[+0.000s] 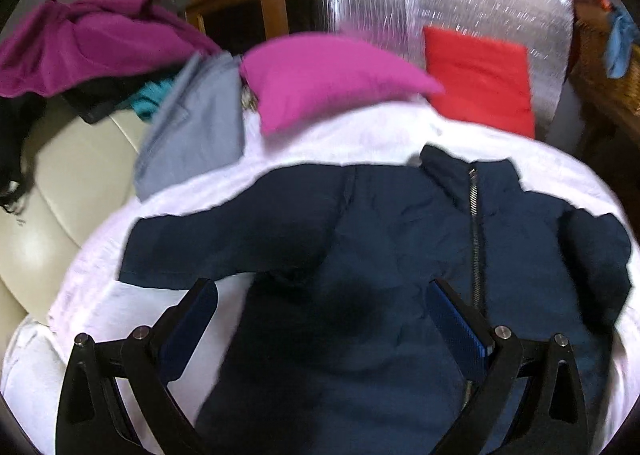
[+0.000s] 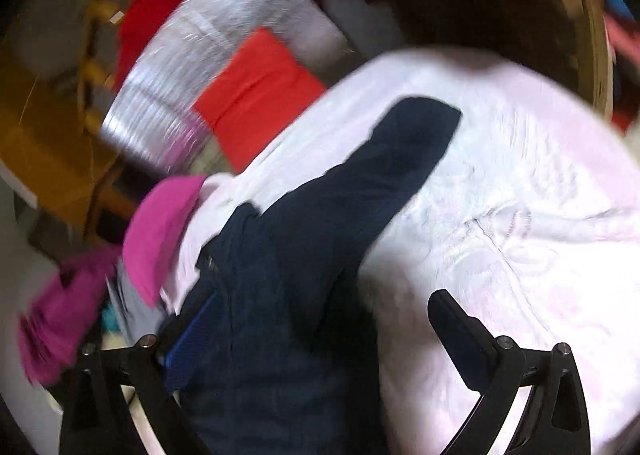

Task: Fold large clothes
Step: 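Grasp the jacket sleeve with the right tool and lift it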

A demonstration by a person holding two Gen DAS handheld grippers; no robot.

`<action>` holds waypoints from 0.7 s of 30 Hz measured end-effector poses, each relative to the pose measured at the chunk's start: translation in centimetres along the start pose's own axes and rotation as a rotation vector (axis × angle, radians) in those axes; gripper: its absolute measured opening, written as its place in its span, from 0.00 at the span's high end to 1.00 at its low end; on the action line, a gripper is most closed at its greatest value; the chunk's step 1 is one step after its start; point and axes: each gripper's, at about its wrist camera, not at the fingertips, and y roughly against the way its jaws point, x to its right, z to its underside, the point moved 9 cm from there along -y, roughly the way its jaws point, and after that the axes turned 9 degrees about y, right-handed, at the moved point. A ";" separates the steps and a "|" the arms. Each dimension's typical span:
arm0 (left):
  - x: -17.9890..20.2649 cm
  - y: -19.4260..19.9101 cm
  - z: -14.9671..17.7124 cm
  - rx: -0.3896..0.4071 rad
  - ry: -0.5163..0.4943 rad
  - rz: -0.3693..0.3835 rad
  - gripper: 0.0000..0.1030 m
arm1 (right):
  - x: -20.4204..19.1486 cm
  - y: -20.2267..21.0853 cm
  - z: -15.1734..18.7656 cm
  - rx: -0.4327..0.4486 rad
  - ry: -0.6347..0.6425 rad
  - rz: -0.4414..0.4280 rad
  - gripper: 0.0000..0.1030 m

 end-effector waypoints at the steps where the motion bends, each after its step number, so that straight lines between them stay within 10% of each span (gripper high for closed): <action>1: 0.3 -1.2 -0.1 -0.011 0.004 -0.005 0.00 | 0.9 -1.2 -0.7 -0.004 -0.031 -0.024 0.00; 14: 0.7 -5.9 -0.8 0.048 -0.072 -0.075 0.00 | 8.5 -13.4 -5.4 -0.033 -0.289 -0.013 0.35; 17: 0.2 -5.4 -1.8 0.075 -0.059 -0.071 0.00 | 8.1 -14.0 -5.9 -0.023 -0.301 -0.004 0.59; 21: -0.9 -4.6 -3.2 0.111 -0.039 -0.087 0.00 | 3.5 -11.8 -6.9 0.042 -0.156 -0.016 0.62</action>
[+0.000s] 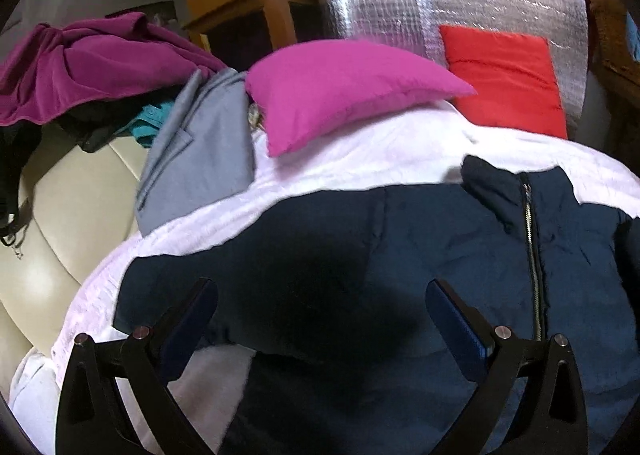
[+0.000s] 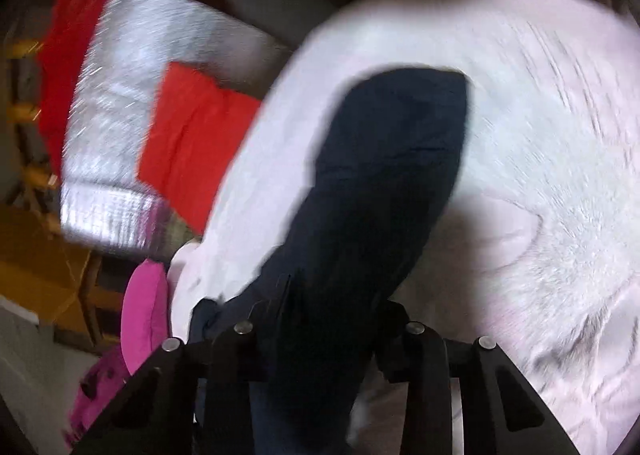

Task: Fold large clothes
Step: 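Grasp the jacket sleeve with the right tool and lift it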

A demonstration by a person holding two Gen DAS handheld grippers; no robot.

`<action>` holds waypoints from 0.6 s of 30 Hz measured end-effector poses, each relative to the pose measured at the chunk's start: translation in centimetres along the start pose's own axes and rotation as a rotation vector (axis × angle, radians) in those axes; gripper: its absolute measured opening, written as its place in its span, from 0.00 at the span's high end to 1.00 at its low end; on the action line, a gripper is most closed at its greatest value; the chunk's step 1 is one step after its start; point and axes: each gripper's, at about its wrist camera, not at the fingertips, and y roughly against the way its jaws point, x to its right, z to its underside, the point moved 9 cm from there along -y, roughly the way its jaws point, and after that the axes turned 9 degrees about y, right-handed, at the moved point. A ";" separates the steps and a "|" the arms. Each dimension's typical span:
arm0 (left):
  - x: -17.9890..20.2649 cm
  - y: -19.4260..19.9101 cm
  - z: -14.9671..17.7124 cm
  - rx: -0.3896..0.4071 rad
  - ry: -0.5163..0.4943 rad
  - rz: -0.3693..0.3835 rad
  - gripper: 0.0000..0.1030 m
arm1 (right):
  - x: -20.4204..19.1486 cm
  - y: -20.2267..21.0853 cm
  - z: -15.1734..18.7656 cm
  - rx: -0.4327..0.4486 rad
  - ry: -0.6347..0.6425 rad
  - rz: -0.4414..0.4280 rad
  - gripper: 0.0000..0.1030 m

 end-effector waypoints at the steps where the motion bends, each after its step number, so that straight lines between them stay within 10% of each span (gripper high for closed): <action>1: -0.2 0.1 -0.2 0.002 0.006 0.000 0.00 | -2.2 0.8 0.5 0.009 0.054 -0.019 0.62; 14: -6.7 -0.4 -1.6 -0.008 0.126 -0.037 0.00 | -18.9 -1.9 19.5 -0.179 0.301 -0.229 0.62; 18: -7.4 -0.5 -1.6 -0.013 0.130 -0.033 0.00 | -17.9 -4.1 24.3 -0.300 0.277 -0.227 0.37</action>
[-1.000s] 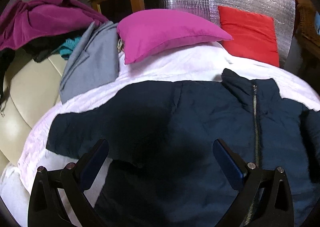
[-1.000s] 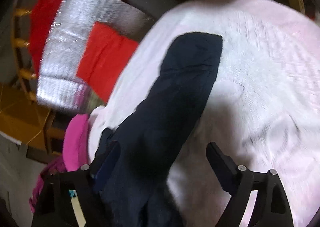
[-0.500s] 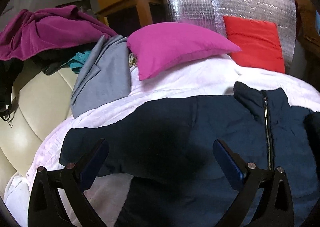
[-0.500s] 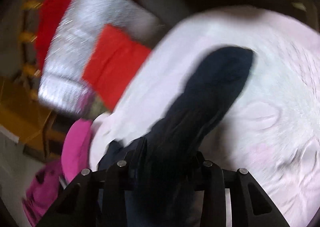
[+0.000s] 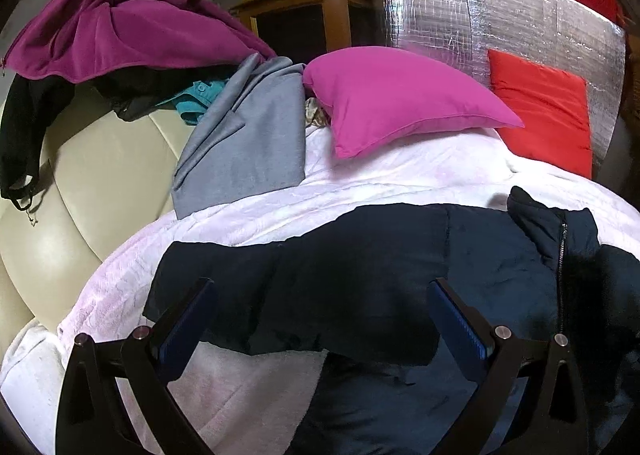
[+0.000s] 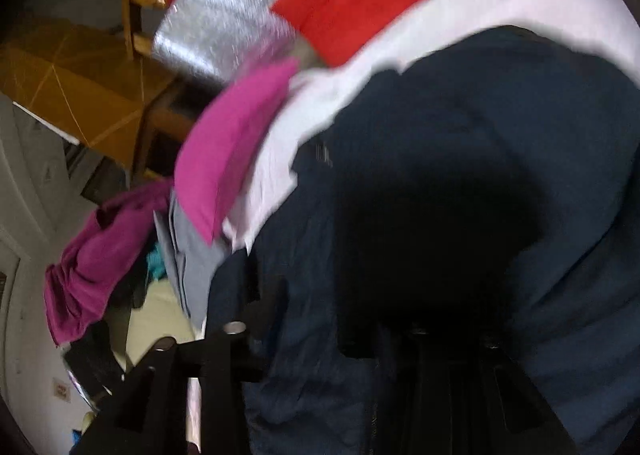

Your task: Fold large clothes

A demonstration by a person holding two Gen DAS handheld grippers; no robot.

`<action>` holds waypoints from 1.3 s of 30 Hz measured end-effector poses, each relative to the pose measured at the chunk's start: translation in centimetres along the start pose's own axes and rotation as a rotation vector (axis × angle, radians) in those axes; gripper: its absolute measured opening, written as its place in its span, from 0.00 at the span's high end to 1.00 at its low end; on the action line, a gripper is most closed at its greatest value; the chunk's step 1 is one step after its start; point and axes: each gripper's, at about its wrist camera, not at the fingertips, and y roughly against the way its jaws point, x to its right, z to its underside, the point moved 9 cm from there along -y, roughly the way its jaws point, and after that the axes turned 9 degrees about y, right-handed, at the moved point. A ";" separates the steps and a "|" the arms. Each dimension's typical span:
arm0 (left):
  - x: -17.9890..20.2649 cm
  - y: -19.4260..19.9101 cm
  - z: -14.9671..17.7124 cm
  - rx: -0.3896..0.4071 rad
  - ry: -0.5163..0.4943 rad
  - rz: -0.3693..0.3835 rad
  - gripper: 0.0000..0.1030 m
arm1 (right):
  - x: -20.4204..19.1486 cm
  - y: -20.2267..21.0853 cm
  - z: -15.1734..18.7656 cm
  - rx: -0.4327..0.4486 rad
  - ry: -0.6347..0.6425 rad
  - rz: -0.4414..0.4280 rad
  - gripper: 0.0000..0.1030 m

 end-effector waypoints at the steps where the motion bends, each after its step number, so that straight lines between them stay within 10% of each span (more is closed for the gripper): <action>1: -0.2 0.1 -0.1 0.002 0.000 0.001 0.00 | 0.2 -0.7 0.7 -0.029 -0.019 -0.003 0.34; 9: -1.2 -0.1 -0.7 -0.013 0.055 0.017 0.00 | 1.5 4.3 0.1 0.064 -0.006 -0.066 0.07; 17: -1.0 0.2 -0.8 -0.004 0.049 0.019 0.00 | 4.8 2.5 -3.5 0.106 -0.275 -0.148 0.07; 27: -3.4 -0.4 -1.6 -0.009 0.110 -0.007 0.00 | -8.3 2.2 -2.3 0.011 0.162 -0.306 0.07; 39: -2.3 -0.2 -1.2 -0.002 0.071 0.001 0.00 | -1.7 4.5 -3.0 0.085 0.063 -0.225 0.08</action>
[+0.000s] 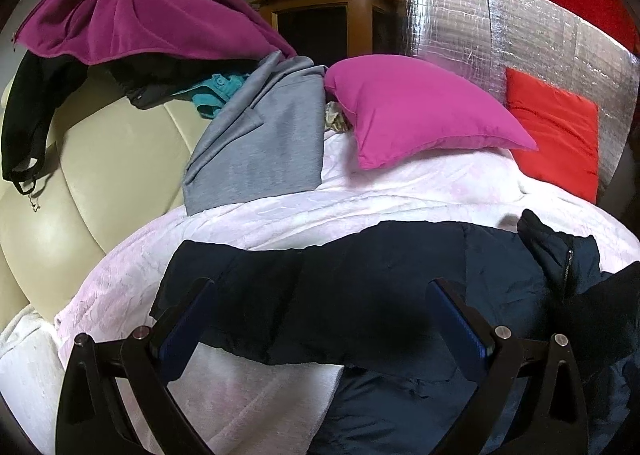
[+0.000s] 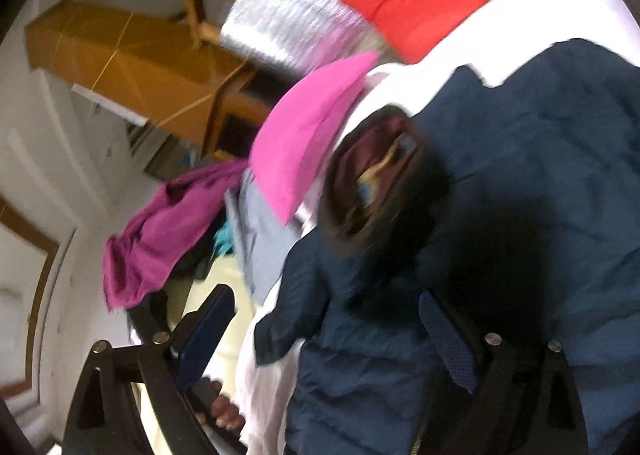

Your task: Fold large clothes

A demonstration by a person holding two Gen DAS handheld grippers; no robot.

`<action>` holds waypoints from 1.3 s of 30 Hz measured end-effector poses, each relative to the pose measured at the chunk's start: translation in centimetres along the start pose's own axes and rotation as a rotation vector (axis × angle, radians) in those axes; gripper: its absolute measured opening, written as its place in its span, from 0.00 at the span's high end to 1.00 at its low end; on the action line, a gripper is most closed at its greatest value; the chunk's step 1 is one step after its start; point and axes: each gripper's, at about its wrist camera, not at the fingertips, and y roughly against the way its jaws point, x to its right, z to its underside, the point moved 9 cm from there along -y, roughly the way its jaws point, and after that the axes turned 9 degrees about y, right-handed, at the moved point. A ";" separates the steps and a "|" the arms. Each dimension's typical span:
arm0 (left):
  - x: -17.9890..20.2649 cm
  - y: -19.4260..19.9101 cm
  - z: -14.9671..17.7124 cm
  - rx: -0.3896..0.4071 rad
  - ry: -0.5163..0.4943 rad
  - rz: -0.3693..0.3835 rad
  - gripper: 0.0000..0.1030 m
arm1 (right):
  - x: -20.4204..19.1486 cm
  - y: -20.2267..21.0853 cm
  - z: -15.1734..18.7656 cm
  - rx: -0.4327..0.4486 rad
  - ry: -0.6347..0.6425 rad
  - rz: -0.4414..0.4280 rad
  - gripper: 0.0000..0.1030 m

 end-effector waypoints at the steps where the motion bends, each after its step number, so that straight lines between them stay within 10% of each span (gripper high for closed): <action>1: 0.1 -0.1 0.0 -0.001 0.000 -0.001 0.00 | 0.5 -0.2 -0.8 0.018 -0.024 0.008 0.08; 11: -1.1 -0.7 -0.4 -0.012 0.032 -0.018 0.00 | -8.9 -3.4 -0.8 -0.044 0.217 -0.121 0.08; 25: -0.2 -0.5 0.0 -0.018 0.010 -0.003 0.00 | 9.2 6.3 0.2 0.011 0.073 0.552 0.35; 29: 1.5 0.1 0.3 0.003 -0.038 0.034 0.00 | 11.4 6.3 1.2 -0.046 0.021 0.574 0.55; 39: 2.8 0.0 0.5 0.000 -0.067 0.053 0.00 | 11.5 8.6 -3.2 0.041 0.001 0.552 0.46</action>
